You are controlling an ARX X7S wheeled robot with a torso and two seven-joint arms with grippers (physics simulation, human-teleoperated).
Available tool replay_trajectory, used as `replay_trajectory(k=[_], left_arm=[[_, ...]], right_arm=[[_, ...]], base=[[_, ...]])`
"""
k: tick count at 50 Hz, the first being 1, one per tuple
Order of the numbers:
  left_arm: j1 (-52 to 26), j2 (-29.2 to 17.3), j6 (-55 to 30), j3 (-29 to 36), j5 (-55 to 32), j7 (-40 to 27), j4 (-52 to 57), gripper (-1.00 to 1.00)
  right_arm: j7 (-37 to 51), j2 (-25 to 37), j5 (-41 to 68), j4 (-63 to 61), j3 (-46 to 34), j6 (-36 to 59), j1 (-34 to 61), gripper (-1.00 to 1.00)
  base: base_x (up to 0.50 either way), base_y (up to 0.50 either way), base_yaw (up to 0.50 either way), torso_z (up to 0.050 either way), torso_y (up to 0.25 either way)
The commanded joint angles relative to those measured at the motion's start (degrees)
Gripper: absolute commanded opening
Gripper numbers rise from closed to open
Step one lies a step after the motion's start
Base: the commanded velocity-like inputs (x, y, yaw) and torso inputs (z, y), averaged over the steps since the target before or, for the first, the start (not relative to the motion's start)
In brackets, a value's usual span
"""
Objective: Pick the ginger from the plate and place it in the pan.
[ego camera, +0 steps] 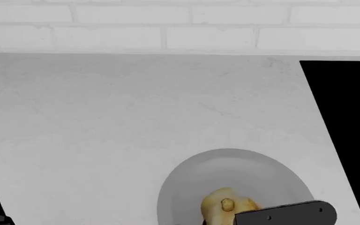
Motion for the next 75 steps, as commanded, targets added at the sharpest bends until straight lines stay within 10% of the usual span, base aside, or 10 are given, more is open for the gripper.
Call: replay_trajectory(k=[1,42,60,75], left_arm=[[0.00,-0.05,0.16,0.10,-0.29,-0.04,-0.11,1.00],[1.29,-0.34,0.56,-0.42,-0.59,-1.54,3.97,1.00],[1.89,-0.57,2.53,-0.89,-2.18,-0.74,3.22,1.00],[2.30,-0.92,2.51,-1.08,-2.36,-1.10,4.12,1.00]], right_arm=[[6.67,3.81,6.35,-7.74,4.14,0.33,0.74,-1.00],[4.84,17.53,10.00,-14.82,28.64,-15.73,-20.65,-1.00],[5.91,19.04,8.96,-15.56,27.17,-17.13,-19.87,-1.00],[9.55,37.17,-0.02,-15.58,6.03,-43.62,-20.24,-1.00]], base=[[0.00,0.00,0.00,0.000,0.000],[0.00,0.00,0.00,0.000,-0.020],[0.00,0.00,0.00,0.000,-0.150],[0.00,-0.38,0.00,0.000,0.000]])
